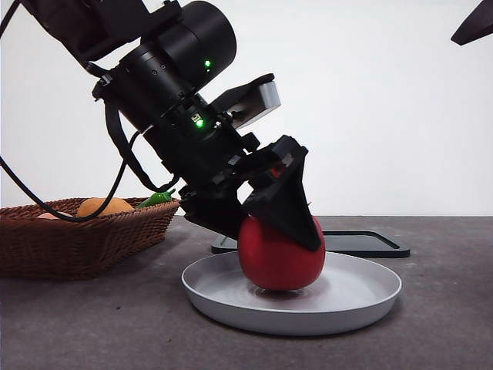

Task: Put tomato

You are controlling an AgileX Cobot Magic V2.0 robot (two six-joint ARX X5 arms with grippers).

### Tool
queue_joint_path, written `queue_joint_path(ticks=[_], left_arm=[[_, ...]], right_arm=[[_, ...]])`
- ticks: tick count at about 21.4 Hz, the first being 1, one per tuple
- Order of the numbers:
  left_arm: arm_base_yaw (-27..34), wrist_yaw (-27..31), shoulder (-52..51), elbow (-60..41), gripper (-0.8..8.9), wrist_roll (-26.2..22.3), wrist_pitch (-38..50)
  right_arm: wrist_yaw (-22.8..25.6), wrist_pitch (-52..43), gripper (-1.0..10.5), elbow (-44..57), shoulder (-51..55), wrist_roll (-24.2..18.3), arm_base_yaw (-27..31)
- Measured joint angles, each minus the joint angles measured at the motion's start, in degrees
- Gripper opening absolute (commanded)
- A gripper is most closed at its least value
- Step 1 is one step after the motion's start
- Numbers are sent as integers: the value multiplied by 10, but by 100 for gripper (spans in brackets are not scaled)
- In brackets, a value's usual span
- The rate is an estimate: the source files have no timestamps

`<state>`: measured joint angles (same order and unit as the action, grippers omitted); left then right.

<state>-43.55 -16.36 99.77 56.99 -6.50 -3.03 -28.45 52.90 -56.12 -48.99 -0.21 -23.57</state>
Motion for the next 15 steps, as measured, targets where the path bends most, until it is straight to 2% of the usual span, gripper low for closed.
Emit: queue_joint_path(ticks=[2, 11, 15], left_arm=[[-4, 0, 0, 0, 531, 0, 0], [-4, 0, -2, 0, 534, 6, -11], [7, 0, -46, 1, 534, 13, -15]], right_arm=[[0, 0, 424, 0, 0, 0, 0], [0, 2, 424, 0, 0, 0, 0], [0, 2, 424, 0, 0, 0, 0]])
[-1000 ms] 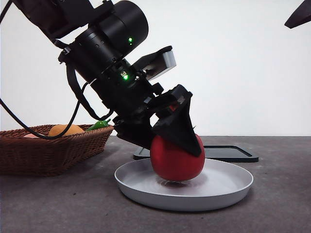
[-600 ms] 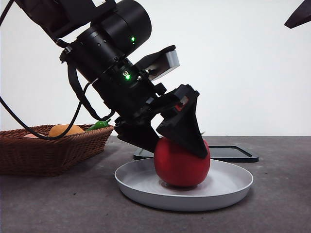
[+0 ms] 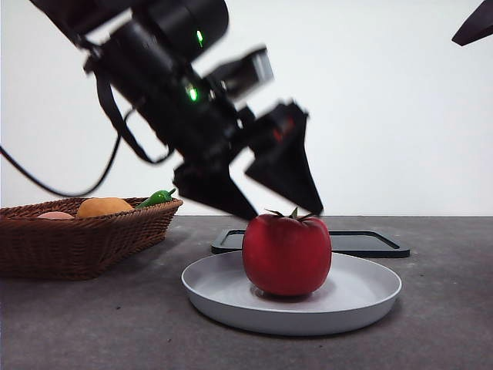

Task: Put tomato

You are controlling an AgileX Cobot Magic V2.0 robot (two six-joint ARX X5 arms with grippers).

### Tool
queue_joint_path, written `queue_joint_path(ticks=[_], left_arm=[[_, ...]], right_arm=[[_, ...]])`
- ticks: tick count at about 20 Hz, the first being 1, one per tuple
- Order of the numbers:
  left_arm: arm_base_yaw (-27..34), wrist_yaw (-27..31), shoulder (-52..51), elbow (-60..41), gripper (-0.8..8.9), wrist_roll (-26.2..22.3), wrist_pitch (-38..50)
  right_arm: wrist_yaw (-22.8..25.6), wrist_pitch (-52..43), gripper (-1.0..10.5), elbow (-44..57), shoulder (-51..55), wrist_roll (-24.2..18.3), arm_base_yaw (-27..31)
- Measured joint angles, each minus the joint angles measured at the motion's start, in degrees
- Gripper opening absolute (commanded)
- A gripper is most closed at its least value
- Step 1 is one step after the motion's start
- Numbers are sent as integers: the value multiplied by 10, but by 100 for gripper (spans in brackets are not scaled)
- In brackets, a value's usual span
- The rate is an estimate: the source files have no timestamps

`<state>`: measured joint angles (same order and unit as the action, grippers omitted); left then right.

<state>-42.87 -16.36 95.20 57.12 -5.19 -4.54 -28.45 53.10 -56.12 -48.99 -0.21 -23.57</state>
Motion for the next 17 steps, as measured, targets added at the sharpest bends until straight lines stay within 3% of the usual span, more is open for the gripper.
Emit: queue_joint_path(ticks=[8, 17], left_arm=[[62, 0, -145, 2, 531, 9, -92], [177, -18, -329, 2, 530, 15, -322]], right_arm=[[0, 0, 424, 0, 0, 0, 0], [3, -2, 424, 0, 0, 0, 0]])
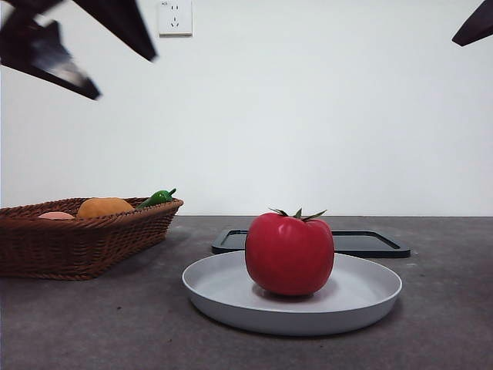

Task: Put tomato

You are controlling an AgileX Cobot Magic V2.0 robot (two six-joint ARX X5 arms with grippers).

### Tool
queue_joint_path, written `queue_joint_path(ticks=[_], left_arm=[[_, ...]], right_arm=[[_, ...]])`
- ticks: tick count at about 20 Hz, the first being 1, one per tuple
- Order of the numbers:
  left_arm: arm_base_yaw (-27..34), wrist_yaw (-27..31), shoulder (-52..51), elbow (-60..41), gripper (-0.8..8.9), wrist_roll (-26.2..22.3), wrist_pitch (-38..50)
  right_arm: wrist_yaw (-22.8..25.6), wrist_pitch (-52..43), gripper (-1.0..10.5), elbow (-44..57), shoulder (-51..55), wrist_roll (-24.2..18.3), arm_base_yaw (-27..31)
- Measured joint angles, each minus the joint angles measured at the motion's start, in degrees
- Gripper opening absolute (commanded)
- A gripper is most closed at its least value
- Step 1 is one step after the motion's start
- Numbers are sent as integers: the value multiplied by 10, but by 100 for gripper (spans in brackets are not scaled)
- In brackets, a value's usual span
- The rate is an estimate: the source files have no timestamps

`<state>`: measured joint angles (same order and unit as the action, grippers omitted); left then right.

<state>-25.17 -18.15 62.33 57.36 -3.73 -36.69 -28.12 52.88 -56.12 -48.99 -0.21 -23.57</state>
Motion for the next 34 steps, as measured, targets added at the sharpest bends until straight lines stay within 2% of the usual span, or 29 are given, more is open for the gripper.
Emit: queue_joint_path(ticks=[4, 7, 15, 19, 25, 28, 31, 34], left_arm=[[4, -61, -49, 0, 530, -5, -113], [3, -120, -72, 0, 529, -11, -147], [2, -122, -82, 0, 529, -13, -148], [2, -122, -82, 0, 529, -13, -148], [2, -122, -82, 0, 529, -13, -148], [2, -122, -82, 0, 529, -13, -148], [2, -122, -82, 0, 529, -13, -148], [2, -122, -82, 0, 529, -13, -148]], right_arm=[[0, -8, 424, 0, 0, 0, 0], [0, -13, 424, 0, 0, 0, 0], [0, -23, 425, 0, -27, 0, 0], [0, -66, 442, 0, -83, 1, -6], [0, -161, 442, 0, -203, 1, -44], [30, -200, 455, 0, -263, 1, -62], [59, -235, 515, 0, -313, 1, -74], [60, -267, 519, 0, -348, 1, -82]])
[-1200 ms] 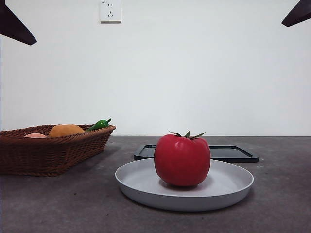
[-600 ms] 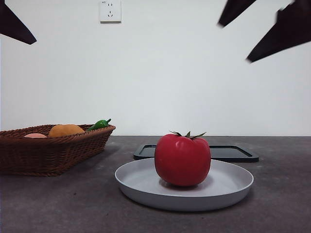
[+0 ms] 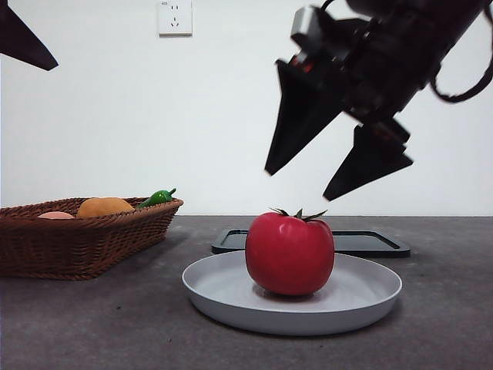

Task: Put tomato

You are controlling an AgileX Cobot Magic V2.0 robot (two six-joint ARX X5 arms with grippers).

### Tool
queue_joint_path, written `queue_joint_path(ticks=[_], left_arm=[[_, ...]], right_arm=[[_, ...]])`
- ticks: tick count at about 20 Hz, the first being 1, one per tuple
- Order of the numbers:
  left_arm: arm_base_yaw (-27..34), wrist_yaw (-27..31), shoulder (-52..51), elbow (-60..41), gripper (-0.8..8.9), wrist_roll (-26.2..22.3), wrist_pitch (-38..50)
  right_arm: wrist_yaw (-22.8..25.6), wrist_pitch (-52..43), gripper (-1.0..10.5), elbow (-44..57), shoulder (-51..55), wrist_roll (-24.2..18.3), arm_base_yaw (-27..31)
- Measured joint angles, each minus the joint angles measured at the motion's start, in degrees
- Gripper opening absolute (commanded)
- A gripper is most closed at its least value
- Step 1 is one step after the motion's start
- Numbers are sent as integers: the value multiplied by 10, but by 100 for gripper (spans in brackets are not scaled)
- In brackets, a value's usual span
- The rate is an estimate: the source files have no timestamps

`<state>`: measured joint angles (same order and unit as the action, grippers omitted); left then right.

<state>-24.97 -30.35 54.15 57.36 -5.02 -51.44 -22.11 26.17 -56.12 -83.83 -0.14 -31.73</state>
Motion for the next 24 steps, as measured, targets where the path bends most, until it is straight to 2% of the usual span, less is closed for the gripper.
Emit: queue_joint_path(ticks=[10, 17, 18, 21, 23, 24], left_arm=[[0, 0, 0, 0, 529, 0, 0], [0, 0, 0, 0, 529, 0, 0], [0, 0, 0, 0, 529, 0, 0], [0, 0, 0, 0, 529, 0, 0], [0, 0, 0, 0, 529, 0, 0], [0, 0, 0, 0, 529, 0, 0]], right_arm=[[27, -42, 546, -1, -72, 0, -22], [29, -46, 543, -1, -118, 0, -25], [29, -46, 524, -1, -119, 0, -25], [29, -46, 242, -1, -119, 0, -25], [25, -46, 156, -2, -119, 0, -25], [19, -45, 154, -2, -119, 0, -25]])
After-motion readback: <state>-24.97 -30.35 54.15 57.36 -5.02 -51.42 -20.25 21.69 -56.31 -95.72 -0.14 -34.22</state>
